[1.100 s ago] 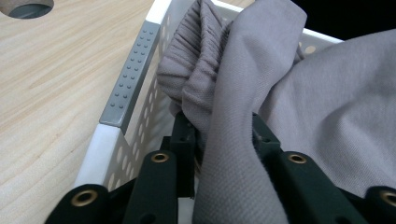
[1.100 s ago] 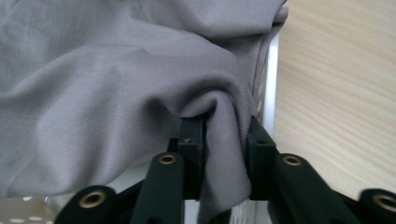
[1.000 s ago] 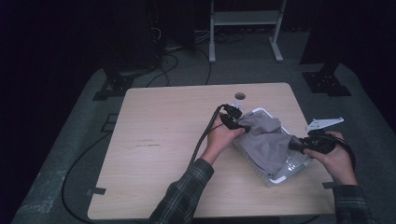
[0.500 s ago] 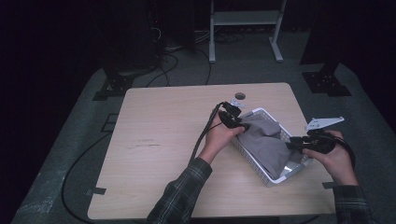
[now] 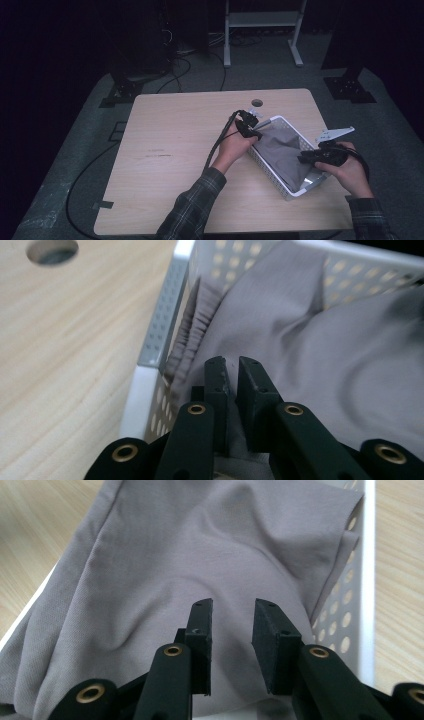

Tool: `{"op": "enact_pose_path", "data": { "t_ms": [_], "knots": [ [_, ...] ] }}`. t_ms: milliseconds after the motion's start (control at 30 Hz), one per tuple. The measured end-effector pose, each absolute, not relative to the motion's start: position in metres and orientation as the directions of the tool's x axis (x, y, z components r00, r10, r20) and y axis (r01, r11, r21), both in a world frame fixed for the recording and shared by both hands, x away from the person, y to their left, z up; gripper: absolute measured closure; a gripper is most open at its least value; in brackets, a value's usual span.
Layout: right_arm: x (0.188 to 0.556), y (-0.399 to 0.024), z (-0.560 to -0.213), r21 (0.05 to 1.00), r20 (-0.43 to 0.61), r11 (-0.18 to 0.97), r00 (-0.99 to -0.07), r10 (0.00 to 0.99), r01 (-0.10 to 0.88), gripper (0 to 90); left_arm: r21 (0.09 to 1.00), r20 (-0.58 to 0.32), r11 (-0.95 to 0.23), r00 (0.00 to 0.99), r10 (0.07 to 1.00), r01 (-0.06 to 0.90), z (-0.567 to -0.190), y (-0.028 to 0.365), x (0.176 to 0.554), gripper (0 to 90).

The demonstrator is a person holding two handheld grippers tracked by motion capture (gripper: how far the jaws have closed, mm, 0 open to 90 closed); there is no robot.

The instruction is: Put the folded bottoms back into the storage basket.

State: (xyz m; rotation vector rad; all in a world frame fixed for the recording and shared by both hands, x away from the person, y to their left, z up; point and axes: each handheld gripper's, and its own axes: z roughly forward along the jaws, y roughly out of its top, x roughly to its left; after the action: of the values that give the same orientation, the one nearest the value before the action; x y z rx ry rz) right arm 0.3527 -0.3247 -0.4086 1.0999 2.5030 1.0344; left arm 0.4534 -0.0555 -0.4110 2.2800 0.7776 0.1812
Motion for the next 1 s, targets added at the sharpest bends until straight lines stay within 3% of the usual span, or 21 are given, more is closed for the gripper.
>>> {"op": "enact_pose_path", "data": {
  "t_ms": [233, 633, 733, 767, 867, 1000],
  "knots": [
    [0.353, -0.324, -0.41, 0.678, 0.08, 0.474, -0.698, 0.712, 0.561, 68.8, 0.633, -0.084, -0.595, 0.808, 0.583, 0.495, -0.423, -0.062, 0.457, 82.1],
    [0.35, -0.325, -0.401, 0.724, 0.072, 0.436, -0.687, 0.724, 0.535, 70.5, 0.71, -0.093, -0.534, 0.813, 0.575, 0.459, -0.396, -0.038, 0.447, 74.2],
    [0.349, -0.333, -0.395, 0.737, 0.074, 0.41, -0.666, 0.742, 0.538, 77.5, 0.732, -0.093, -0.514, 0.813, 0.575, 0.447, -0.389, -0.025, 0.442, 79.7],
    [0.349, -0.34, -0.392, 0.747, 0.077, 0.391, -0.654, 0.753, 0.538, 84.5, 0.736, -0.095, -0.508, 0.812, 0.577, 0.447, -0.387, -0.02, 0.441, 84.6],
    [0.348, -0.349, -0.388, 0.757, 0.075, 0.37, -0.634, 0.77, 0.539, 89.3, 0.742, -0.095, -0.497, 0.805, 0.585, 0.449, -0.384, -0.005, 0.436, 89.8],
    [0.349, -0.366, -0.383, 0.77, 0.072, 0.329, -0.587, 0.806, 0.546, 89.7, 0.74, -0.085, -0.492, 0.79, 0.607, 0.458, -0.386, 0.011, 0.431, 90.0]
  ]
}}
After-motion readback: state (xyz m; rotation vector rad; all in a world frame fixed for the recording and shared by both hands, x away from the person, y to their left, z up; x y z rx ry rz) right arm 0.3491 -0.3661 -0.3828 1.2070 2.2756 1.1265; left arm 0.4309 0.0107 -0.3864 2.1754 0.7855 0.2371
